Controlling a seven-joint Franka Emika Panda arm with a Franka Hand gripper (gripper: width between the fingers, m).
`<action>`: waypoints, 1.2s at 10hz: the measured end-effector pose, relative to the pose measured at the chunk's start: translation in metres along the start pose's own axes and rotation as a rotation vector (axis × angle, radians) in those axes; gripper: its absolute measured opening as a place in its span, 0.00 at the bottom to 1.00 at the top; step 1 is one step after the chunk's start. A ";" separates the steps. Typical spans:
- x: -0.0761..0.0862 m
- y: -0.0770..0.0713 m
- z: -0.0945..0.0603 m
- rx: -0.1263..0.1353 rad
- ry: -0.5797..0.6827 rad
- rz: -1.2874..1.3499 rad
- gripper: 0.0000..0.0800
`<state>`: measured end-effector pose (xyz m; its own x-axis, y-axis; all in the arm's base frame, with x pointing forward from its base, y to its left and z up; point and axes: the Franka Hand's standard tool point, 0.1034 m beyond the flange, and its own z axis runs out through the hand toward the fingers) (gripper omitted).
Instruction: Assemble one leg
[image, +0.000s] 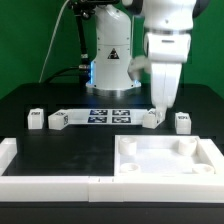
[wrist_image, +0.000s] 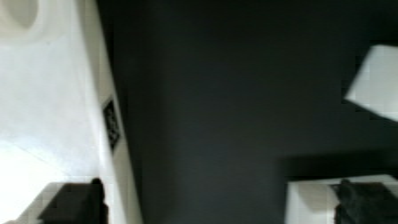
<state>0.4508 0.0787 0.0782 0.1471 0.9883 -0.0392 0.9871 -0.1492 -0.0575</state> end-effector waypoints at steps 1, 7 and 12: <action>0.000 -0.001 0.003 0.004 0.001 0.018 0.81; 0.002 -0.001 0.007 0.009 0.004 0.404 0.81; 0.027 -0.048 0.030 0.042 0.004 1.015 0.81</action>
Offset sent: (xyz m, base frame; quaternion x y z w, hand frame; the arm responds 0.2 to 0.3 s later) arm 0.0000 0.0000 0.0000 0.0000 0.0000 0.1790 0.9838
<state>0.4050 0.1115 0.0499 0.9152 0.3939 -0.0855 0.3925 -0.9191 -0.0339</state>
